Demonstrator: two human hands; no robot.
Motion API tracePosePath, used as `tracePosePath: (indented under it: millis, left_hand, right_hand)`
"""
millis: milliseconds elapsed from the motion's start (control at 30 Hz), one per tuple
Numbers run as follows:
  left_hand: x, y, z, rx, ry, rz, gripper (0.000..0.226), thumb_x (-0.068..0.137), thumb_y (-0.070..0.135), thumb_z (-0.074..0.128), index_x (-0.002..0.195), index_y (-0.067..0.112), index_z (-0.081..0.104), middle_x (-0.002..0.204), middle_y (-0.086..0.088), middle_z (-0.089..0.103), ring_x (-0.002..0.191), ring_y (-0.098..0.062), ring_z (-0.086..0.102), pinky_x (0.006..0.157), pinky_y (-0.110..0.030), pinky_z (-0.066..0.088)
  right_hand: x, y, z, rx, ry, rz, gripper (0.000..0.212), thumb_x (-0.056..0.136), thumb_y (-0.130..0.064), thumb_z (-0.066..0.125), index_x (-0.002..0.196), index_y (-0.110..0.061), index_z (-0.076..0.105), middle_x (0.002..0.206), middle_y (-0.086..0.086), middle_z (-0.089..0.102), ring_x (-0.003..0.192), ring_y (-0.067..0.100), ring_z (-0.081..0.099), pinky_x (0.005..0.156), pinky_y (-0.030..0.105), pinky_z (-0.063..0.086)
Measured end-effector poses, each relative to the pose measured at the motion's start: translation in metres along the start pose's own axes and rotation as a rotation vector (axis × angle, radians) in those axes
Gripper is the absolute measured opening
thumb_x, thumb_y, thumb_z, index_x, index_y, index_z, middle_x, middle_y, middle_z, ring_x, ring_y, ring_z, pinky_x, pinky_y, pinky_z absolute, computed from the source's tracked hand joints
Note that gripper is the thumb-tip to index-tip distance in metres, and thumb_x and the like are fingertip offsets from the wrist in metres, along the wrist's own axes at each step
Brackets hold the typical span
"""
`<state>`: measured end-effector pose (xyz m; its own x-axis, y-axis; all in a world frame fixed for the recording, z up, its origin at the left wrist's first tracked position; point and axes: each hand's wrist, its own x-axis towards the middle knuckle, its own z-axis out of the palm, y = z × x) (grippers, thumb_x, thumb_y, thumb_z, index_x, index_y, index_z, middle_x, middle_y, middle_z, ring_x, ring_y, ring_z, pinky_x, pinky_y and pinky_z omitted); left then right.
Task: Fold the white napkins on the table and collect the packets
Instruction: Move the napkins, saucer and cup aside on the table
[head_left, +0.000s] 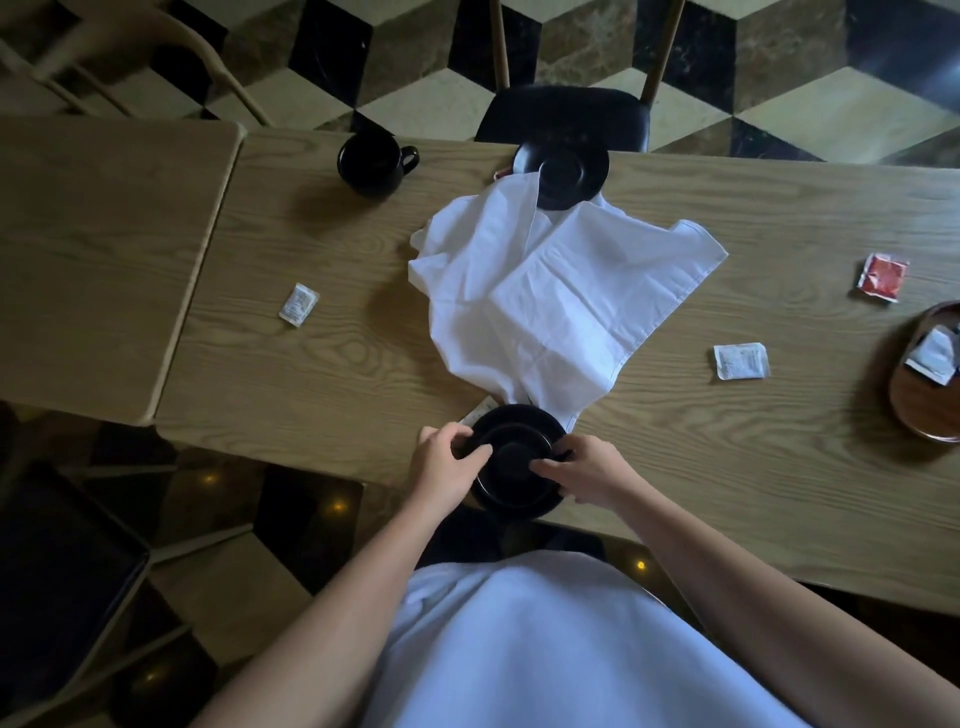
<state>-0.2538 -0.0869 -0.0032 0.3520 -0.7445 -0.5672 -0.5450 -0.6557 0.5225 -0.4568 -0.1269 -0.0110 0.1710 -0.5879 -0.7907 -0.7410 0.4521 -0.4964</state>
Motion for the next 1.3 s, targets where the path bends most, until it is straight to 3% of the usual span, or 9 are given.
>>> tracePosePath:
  millis: [167, 400, 500, 567, 700, 833, 933, 1233, 1300]
  left_hand:
    - [0.038, 0.014, -0.027, -0.045, 0.213, -0.005, 0.004, 0.084, 0.031, 0.064, 0.085, 0.028, 0.062, 0.099, 0.001, 0.058, 0.079, -0.013, 0.057, 0.07, -0.026, 0.041]
    - [0.139, 0.038, -0.093, -0.343, 0.181, -0.036, 0.008, 0.08, 0.03, 0.057, 0.082, 0.026, 0.063, 0.083, 0.002, 0.068, 0.078, -0.022, 0.067, 0.069, -0.039, 0.054]
    - [0.191, 0.05, -0.123, -0.448, 0.186, -0.088, 0.008, 0.082, 0.029, 0.056, 0.085, 0.028, 0.063, 0.085, 0.003, 0.069, 0.069, -0.016, 0.069, 0.058, -0.034, 0.056]
    - [0.23, 0.058, -0.14, -0.533, 0.188, -0.126, 0.01, 0.086, 0.027, 0.057, 0.094, 0.025, 0.062, 0.091, 0.0, 0.069, 0.07, -0.016, 0.069, 0.055, -0.029, 0.055]
    - [0.301, 0.075, -0.168, -0.848, 0.136, -0.255, 0.036, 0.091, 0.026, 0.064, 0.123, 0.012, 0.055, 0.092, -0.01, 0.061, 0.078, -0.023, 0.065, 0.073, -0.036, 0.059]
    - [0.352, 0.095, -0.188, -1.106, -0.023, -0.317, 0.069, 0.092, 0.024, 0.068, 0.148, 0.016, 0.028, 0.122, -0.028, 0.053, 0.112, -0.035, 0.061, 0.097, -0.048, 0.054]
    - [0.377, 0.107, -0.192, -1.223, -0.049, -0.359, 0.08, 0.093, 0.016, 0.067, 0.153, 0.021, 0.016, 0.128, -0.026, 0.05, 0.11, -0.043, 0.063, 0.095, -0.051, 0.054]
    - [0.391, 0.108, -0.186, -1.0, 0.046, -0.351, 0.047, 0.087, 0.005, 0.061, 0.131, 0.004, 0.045, 0.126, -0.027, 0.054, 0.079, -0.036, 0.07, 0.059, -0.04, 0.063]
    - [0.386, 0.114, -0.18, -0.93, 0.016, -0.288, 0.05, 0.085, 0.008, 0.064, 0.132, 0.005, 0.047, 0.125, -0.022, 0.055, 0.09, -0.033, 0.068, 0.062, -0.039, 0.063]
  right_hand:
    - [0.014, -0.034, -0.033, -0.021, 0.336, -0.046, 0.036, 0.084, -0.054, 0.054, 0.101, -0.026, 0.069, 0.091, -0.006, 0.076, 0.082, 0.019, 0.07, 0.069, 0.031, 0.053]
    - [0.07, -0.123, -0.044, 0.275, 0.351, -0.118, 0.013, 0.085, -0.032, 0.059, 0.086, -0.025, 0.07, 0.072, -0.004, 0.076, 0.063, 0.012, 0.073, 0.067, 0.037, 0.061]
    - [0.1, -0.168, -0.048, 0.337, 0.335, -0.146, 0.01, 0.088, -0.025, 0.062, 0.084, -0.024, 0.071, 0.07, -0.002, 0.075, 0.058, 0.011, 0.072, 0.061, 0.032, 0.058]
    - [0.122, -0.199, -0.054, 0.378, 0.315, -0.147, 0.009, 0.092, -0.023, 0.061, 0.09, -0.022, 0.07, 0.078, 0.002, 0.076, 0.06, 0.011, 0.071, 0.057, 0.028, 0.057]
    - [0.164, -0.259, -0.069, 0.463, 0.26, -0.138, 0.016, 0.095, -0.018, 0.057, 0.104, -0.011, 0.068, 0.084, 0.007, 0.073, 0.062, 0.015, 0.068, 0.055, 0.025, 0.055]
    - [0.199, -0.308, -0.075, 0.521, 0.192, -0.118, 0.018, 0.096, -0.015, 0.057, 0.112, -0.012, 0.064, 0.084, 0.009, 0.069, 0.061, 0.019, 0.064, 0.055, 0.027, 0.053]
    - [0.22, -0.332, -0.076, 0.537, 0.176, -0.107, 0.024, 0.095, -0.017, 0.059, 0.119, -0.013, 0.062, 0.084, 0.011, 0.068, 0.067, 0.024, 0.064, 0.061, 0.031, 0.054]
    - [0.248, -0.346, -0.083, 0.452, 0.221, -0.098, 0.048, 0.092, -0.023, 0.064, 0.138, -0.019, 0.05, 0.086, 0.008, 0.071, 0.069, 0.023, 0.071, 0.067, 0.037, 0.062]
    - [0.249, -0.344, -0.088, 0.446, 0.249, -0.132, 0.056, 0.092, -0.025, 0.066, 0.144, -0.025, 0.045, 0.096, 0.008, 0.073, 0.076, 0.024, 0.076, 0.07, 0.039, 0.064]
